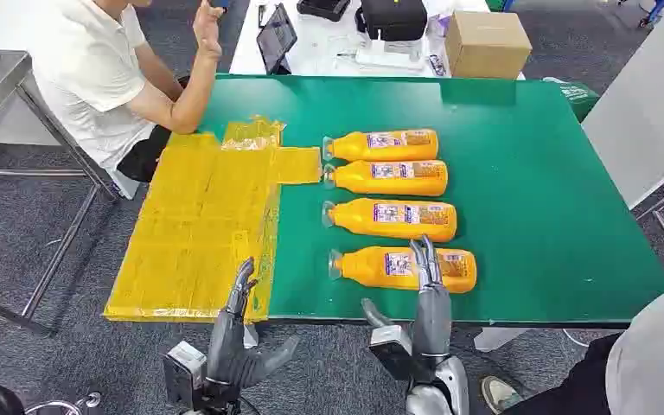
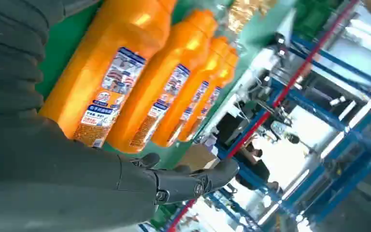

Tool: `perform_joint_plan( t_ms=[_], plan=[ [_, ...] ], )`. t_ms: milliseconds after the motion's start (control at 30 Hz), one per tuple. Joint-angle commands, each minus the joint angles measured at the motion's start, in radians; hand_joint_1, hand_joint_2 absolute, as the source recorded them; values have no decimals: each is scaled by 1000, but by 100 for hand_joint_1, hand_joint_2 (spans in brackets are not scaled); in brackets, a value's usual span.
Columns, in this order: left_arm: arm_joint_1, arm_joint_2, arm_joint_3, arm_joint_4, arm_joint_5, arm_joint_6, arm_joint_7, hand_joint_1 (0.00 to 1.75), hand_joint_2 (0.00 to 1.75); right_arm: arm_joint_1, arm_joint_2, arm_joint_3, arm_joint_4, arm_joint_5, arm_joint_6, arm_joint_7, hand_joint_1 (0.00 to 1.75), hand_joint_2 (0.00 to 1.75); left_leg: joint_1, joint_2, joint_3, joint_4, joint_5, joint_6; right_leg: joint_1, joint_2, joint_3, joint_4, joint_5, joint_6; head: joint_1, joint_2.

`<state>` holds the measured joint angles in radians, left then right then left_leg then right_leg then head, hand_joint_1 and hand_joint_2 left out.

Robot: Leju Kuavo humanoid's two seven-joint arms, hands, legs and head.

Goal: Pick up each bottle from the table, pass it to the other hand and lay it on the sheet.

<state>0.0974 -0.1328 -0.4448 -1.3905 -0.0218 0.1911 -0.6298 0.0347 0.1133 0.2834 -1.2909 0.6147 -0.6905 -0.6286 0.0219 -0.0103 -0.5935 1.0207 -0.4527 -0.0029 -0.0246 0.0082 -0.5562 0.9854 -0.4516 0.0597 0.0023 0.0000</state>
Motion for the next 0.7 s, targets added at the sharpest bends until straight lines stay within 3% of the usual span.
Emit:
perform_joint_plan(
  t_ms=[33,333,700],
  plan=[
    [-42,-1,15,39,-18,-2,20,0,175,-108,-68,-120,221,361,-8,219,0,175,0,0,2,-1,1,1,1,-1,2,-2,1,-2,0,0],
    [-69,-26,42,76,-16,-12,34,0,175,-218,-156,-76,360,543,21,437,0,175,0,1,1,-1,0,1,0,0,2,-1,1,-1,0,0],
    [-82,-39,42,89,-5,-27,50,0,175,-285,-163,-28,431,557,95,469,0,175,0,2,2,-1,0,1,0,1,1,-1,1,-2,0,0]
  ],
)
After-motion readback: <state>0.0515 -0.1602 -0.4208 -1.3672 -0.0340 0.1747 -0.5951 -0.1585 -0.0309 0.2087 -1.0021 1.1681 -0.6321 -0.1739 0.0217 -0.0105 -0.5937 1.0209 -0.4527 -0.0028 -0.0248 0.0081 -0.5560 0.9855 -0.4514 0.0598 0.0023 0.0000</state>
